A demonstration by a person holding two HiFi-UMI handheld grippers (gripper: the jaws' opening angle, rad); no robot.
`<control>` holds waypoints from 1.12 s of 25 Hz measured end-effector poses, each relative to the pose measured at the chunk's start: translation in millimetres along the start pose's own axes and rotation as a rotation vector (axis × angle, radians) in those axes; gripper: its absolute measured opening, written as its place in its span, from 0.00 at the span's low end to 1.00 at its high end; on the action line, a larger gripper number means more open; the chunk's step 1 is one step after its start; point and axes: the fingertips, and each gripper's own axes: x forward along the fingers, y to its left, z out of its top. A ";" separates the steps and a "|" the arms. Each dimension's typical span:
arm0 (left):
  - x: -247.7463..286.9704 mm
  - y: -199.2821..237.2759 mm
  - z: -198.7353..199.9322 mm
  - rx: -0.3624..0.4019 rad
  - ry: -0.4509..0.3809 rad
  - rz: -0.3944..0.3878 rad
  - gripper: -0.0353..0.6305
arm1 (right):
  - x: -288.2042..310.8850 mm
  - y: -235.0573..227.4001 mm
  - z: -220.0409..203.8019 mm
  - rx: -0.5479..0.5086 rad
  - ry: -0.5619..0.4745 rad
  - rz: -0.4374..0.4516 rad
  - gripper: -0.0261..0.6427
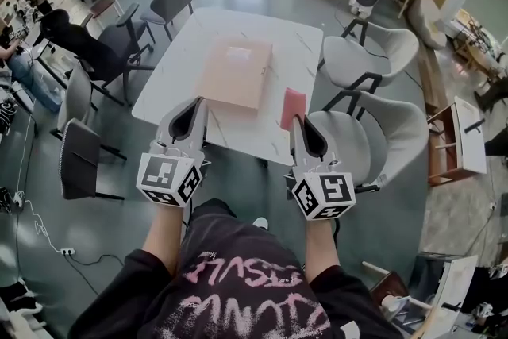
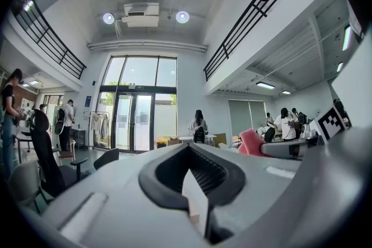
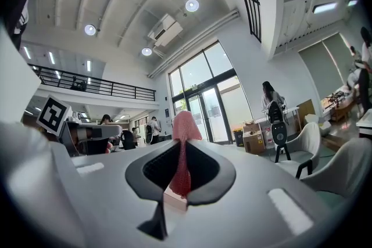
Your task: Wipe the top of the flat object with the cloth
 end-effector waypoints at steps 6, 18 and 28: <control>6.1 6.4 2.3 0.000 -0.007 0.000 0.05 | 7.3 -2.7 1.2 0.005 -0.004 -0.004 0.11; 34.7 33.0 -3.1 -0.017 -0.024 -0.036 0.05 | 36.9 -10.1 -1.7 -0.003 -0.008 -0.057 0.11; 59.9 63.8 -16.9 -0.056 -0.014 -0.039 0.05 | 71.4 -12.8 -13.1 -0.003 0.029 -0.072 0.11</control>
